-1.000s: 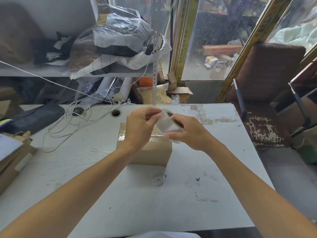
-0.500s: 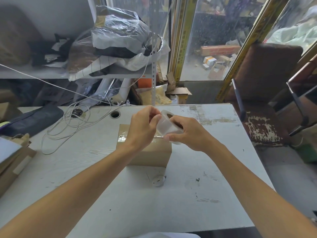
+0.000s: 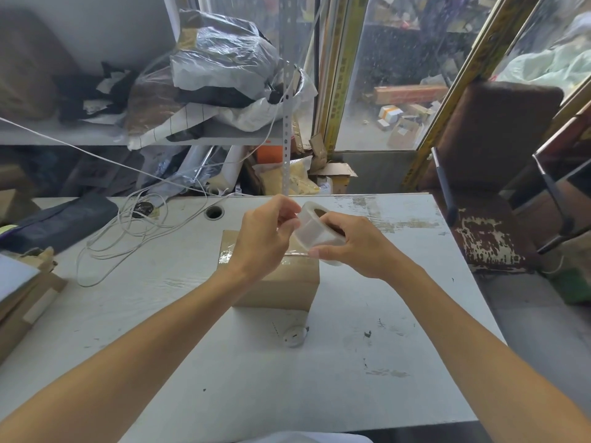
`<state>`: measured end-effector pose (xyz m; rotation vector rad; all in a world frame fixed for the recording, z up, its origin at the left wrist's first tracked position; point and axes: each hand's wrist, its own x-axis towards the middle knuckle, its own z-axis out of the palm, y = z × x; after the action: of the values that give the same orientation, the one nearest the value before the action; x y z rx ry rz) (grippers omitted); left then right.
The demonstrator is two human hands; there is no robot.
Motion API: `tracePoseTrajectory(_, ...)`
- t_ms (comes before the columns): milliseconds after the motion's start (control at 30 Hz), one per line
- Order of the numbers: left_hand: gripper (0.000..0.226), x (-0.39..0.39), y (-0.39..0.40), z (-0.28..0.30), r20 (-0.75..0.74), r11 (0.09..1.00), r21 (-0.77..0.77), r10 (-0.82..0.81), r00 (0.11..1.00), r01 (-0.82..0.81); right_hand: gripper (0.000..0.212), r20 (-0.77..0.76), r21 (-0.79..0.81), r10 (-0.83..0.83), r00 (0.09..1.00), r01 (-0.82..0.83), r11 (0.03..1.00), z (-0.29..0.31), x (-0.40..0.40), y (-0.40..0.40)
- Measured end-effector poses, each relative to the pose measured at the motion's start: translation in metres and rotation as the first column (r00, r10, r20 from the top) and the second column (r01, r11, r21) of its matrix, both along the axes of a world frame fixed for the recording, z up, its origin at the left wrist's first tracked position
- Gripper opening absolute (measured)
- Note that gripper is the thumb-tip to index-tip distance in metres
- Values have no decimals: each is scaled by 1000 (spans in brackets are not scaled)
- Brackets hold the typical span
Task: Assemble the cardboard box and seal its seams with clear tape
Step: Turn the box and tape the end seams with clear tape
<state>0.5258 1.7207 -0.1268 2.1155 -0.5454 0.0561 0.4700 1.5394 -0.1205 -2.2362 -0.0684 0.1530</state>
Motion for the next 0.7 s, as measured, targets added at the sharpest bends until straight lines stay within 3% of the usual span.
tracePoseTrajectory(433,29,-13,-3,-1,35,981,167,-109,993,102,32,-6,-81,-61,998,60,995,-3,11,2)
tracePoseTrajectory(567,22,-4,1,3,-59,987,91,-124,990,129,31,4,-108,-90,996,90,990,-3,13,-2)
tracePoseTrajectory(700,4,5,6,5,-53,983,60,-171,984,174,34,24,-160,-75,997,77,984,0,17,0)
